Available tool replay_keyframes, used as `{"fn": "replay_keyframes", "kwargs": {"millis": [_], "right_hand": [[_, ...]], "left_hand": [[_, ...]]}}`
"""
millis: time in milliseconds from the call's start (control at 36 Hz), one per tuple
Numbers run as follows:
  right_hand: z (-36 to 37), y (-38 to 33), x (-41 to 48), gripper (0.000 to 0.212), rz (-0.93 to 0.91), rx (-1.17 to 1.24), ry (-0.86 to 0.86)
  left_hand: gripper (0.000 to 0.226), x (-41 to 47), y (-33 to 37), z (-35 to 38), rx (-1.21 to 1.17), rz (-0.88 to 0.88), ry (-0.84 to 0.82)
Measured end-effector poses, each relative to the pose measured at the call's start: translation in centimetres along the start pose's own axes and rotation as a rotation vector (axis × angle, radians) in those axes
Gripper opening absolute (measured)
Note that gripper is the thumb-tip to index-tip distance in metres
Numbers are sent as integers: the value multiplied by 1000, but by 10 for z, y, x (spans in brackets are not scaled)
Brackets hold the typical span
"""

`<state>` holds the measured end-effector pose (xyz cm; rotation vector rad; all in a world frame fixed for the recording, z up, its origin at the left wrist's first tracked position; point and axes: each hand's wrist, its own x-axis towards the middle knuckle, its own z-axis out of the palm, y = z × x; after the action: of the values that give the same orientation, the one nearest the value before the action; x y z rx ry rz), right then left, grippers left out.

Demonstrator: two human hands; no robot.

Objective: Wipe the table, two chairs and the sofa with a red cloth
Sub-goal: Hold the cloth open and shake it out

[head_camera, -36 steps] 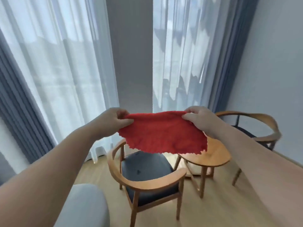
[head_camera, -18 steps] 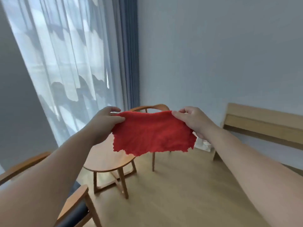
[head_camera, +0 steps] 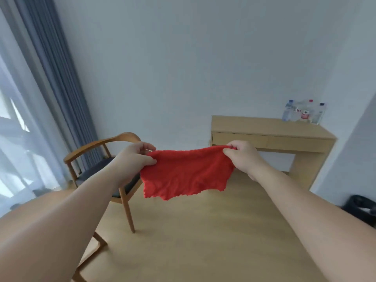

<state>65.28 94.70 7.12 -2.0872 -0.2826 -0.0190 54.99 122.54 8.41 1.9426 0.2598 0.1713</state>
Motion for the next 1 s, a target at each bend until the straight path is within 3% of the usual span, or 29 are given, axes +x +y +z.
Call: {"fn": "replay_keyframes", "kwargs": {"millis": [361,639,1000], "right_hand": [[-15,53,191,16,79,-81,155],[-65,134,308,18,137,-118,291],[-156,252,493,22,119,-198,190]], "left_hand": [[32,248,16,43,113,40,-288],[18,405,26,152,355,129,-230],[13,557,42,301,241,124,-17]]}}
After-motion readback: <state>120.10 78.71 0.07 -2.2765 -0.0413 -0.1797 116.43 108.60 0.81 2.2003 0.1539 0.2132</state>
